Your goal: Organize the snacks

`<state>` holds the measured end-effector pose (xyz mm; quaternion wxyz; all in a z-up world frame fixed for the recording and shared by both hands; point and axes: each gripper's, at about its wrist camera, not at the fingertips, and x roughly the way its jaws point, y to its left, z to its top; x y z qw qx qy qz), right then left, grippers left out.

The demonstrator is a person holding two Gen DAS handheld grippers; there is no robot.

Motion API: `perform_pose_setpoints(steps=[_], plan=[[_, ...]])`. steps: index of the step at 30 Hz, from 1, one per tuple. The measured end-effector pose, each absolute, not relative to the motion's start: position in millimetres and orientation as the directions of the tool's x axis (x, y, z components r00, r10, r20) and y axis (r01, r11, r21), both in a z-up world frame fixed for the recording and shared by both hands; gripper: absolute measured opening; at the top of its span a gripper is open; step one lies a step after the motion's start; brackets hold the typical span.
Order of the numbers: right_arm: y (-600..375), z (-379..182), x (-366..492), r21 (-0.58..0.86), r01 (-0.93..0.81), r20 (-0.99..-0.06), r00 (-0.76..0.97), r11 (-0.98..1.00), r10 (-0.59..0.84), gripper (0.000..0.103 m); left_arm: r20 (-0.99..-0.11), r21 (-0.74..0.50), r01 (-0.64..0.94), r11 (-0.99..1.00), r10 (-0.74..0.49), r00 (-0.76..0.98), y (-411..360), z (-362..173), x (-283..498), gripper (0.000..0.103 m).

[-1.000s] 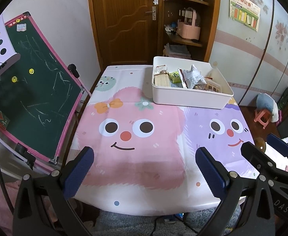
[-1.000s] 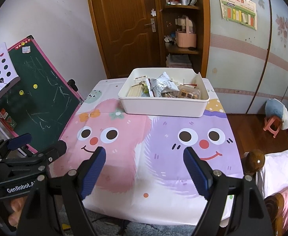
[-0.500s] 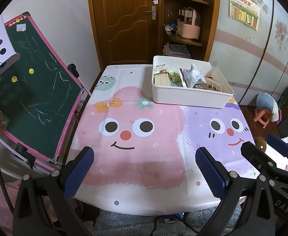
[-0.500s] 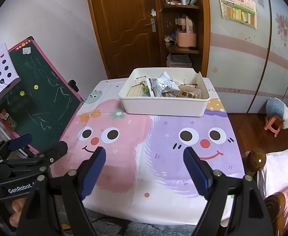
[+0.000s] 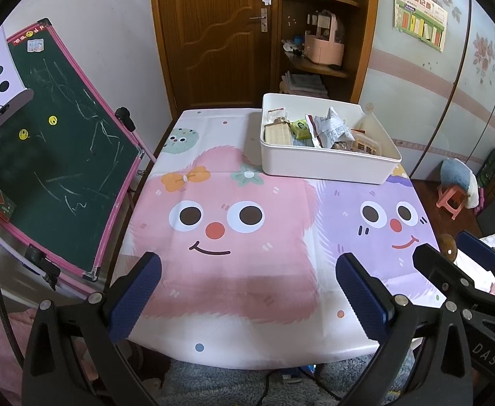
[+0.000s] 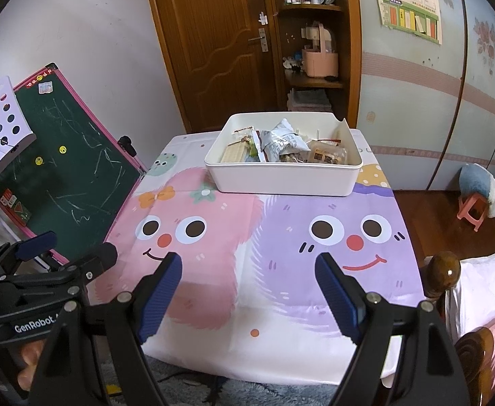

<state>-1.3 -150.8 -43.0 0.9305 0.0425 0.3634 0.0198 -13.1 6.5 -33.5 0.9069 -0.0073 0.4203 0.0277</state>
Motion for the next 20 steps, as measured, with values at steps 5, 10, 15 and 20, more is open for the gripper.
perform_pose_setpoints(steps=[5, 10, 15, 20], plan=[[-149.4, -44.3, -1.2, 0.097, -0.004, -0.677, 0.733, 0.995, 0.069, 0.081, -0.763, 0.010, -0.056, 0.998, 0.044, 0.644, 6.2, -33.0, -12.3, 0.102], [-150.7, -43.6, -0.6, 0.096, -0.004, -0.676, 0.734, 0.995, 0.068, 0.081, -0.764, 0.010, -0.056, 0.998, 0.044, 0.644, 6.4, -32.8, -12.1, 0.102], [-149.5, -47.0, -0.1, 0.103, -0.004, -0.683, 0.727, 0.995, 0.073, 0.081, -0.767, 0.009, -0.056, 0.998, 0.043, 0.640, 7.1, -33.3, -12.5, 0.102], [-148.1, -49.6, 0.0, 0.108, -0.002, -0.687, 0.723, 0.994, 0.076, 0.081, -0.767, 0.010, -0.056, 0.998, 0.043, 0.640, 7.5, -34.4, -14.1, 0.102]])
